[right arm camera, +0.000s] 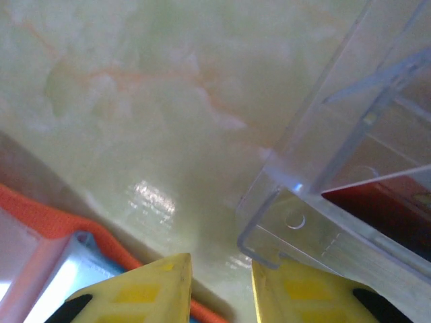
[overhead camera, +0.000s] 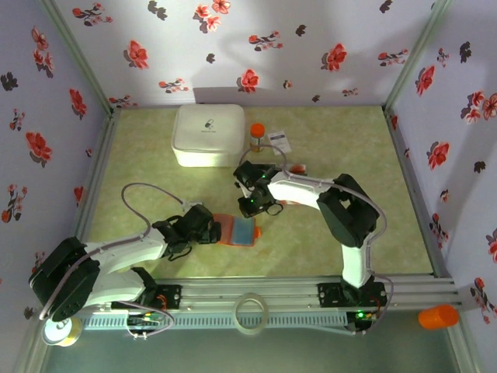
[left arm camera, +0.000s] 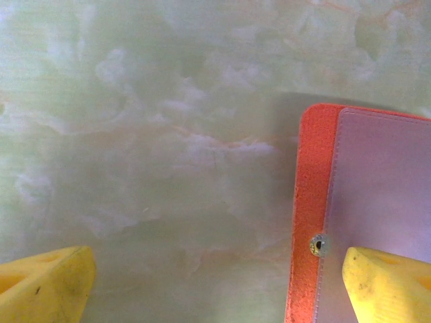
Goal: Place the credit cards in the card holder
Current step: Rotate the storage box at the center of the table, then pick up the credit card from the storage box.
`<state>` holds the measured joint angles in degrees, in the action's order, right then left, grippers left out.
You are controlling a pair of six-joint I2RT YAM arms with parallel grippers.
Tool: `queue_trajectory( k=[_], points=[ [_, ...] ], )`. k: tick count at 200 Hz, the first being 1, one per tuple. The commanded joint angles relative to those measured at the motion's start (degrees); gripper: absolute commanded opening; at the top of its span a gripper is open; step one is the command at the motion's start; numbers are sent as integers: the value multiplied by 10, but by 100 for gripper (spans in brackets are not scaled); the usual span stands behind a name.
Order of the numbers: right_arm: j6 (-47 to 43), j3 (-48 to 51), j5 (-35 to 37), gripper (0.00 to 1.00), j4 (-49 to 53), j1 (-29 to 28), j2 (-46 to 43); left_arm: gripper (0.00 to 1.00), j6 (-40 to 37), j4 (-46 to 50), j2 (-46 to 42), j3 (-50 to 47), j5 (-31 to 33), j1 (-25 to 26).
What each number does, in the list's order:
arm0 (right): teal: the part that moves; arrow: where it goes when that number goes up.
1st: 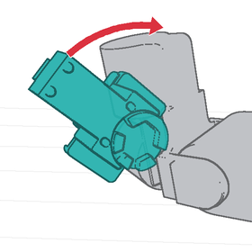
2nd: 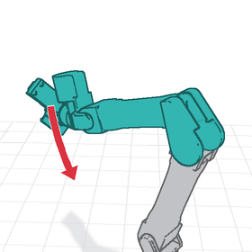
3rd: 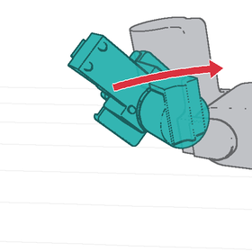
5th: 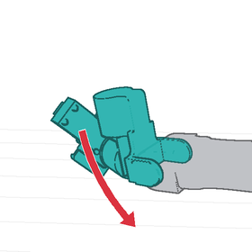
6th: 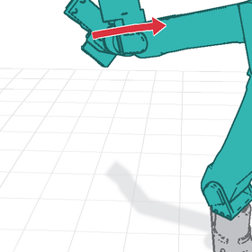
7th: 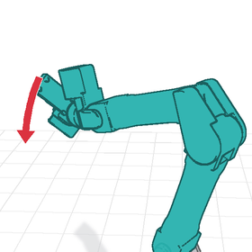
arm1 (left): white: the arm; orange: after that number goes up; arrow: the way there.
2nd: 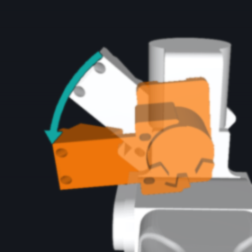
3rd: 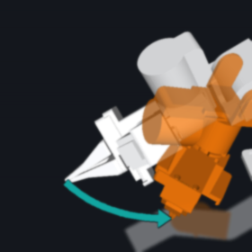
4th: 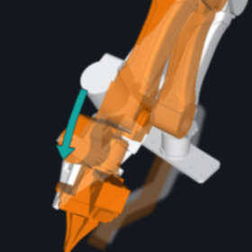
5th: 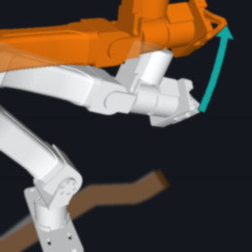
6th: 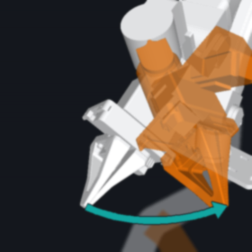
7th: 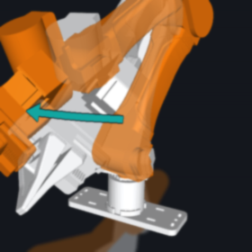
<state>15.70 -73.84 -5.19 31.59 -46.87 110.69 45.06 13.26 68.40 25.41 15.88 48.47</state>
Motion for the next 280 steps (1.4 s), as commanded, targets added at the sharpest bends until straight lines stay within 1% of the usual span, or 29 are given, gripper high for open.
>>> queue_trajectory(
  k=[1, 34, 67, 75, 87, 104, 118, 135, 151, 180, 208, 280],
  points=[
    [18, -25, 11, 31, -19, 20, 11, 95, -5, -5, 0, 6, 7, -4],
    [19, -62, 31, 31, -18, 40, 34, 95, -4, -5, 0, 5, 6, -3],
    [14, -116, 35, 32, -3, 53, 64, 95, -3, -4, -1, 6, 6, -3],
    [9, -129, 22, 30, 7, 53, 69, 95, -2, -4, -2, 6, 6, -3],
    [0, -143, -15, 27, 21, 53, 61, 95, -2, -2, -3, 7, 6, -3],
    [-5, -141, -51, 28, 23, 48, 26, 95, -1, 0, -6, 6, 6, -3],
    [-10, -131, -59, 31, 25, 47, -10, 95, -2, 3, -9, 7, 7, -3],
    [-33, -132, -33, 36, 54, 49, -36, 95, -2, 4, -12, 6, 7, -3],
    [-62, -139, 11, 39, 90, 50, -43, 95, -2, 5, -11, 7, 7, -3],
    [-111, -150, 85, 40, 144, 52, -33, 95, -2, 5, -11, 7, 7, -3],
    [-142, -154, 144, 40, 160, 52, -22, 95, 1, 4, -12, 7, 7, -3],
    [-163, -194, 171, 40, 180, 53, 30, 95, -1, 8, -10, 11, 6, -3]
  ],
)
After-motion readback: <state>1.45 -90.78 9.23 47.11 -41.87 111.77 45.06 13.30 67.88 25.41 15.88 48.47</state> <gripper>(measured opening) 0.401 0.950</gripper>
